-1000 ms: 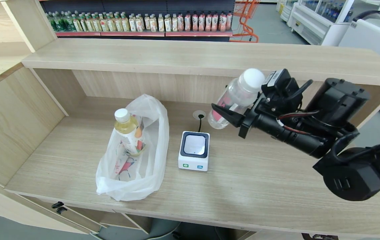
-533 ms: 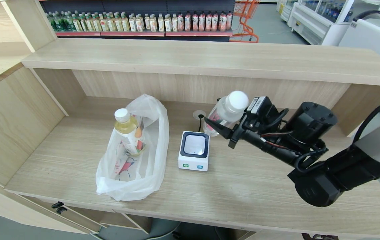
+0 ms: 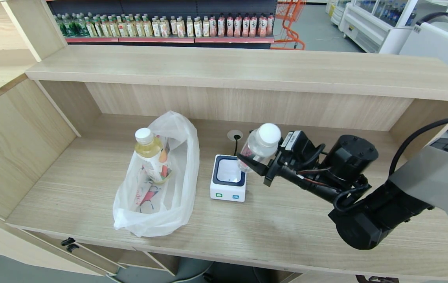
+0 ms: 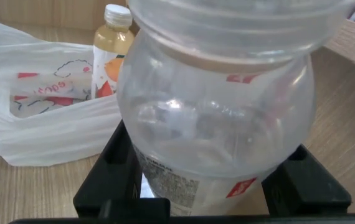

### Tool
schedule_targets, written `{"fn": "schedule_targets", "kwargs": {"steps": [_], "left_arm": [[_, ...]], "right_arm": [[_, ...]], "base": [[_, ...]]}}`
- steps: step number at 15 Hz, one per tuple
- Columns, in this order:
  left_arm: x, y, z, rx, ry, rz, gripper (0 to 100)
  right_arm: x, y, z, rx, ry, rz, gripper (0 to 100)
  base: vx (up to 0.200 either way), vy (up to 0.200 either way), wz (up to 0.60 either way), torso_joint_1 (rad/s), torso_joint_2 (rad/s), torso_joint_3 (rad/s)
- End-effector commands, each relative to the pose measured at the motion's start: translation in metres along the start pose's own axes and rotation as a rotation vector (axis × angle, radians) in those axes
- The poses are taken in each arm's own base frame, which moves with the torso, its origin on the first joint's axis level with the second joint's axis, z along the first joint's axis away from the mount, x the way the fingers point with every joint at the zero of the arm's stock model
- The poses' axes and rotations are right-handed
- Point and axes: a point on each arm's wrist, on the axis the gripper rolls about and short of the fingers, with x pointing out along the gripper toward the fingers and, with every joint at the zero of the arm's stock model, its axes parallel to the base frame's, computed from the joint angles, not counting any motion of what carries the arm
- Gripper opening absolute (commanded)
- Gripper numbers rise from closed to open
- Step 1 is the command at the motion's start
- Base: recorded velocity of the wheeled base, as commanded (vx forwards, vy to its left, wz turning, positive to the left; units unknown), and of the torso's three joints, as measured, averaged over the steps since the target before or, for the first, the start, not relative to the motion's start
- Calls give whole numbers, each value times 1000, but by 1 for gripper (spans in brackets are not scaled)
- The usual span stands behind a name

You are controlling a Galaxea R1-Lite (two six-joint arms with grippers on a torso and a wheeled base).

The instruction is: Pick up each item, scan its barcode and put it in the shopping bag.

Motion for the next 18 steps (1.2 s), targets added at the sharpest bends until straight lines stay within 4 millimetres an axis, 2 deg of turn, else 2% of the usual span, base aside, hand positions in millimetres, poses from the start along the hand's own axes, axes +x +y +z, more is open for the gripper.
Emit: {"fn": "schedule_targets", "kwargs": {"steps": [1,8,12,18], "left_arm": [[0,0,0,0,0,1,100],[0,0,0,0,0,1,100],[0,0,0,0,0,1,100],[0,0,0,0,0,1,100]], "right_arm": [[2,2,-6,5,6,6,0],[13,-2,-4,-11,-34,-1,0],[14,4,-15,20,-32,48,0],[18,1,-19,17,-58,75,0]], "base": [[0,0,0,0,0,0],[0,0,0,0,0,0],[0,0,0,0,0,0],[0,0,0,0,0,0]]}}
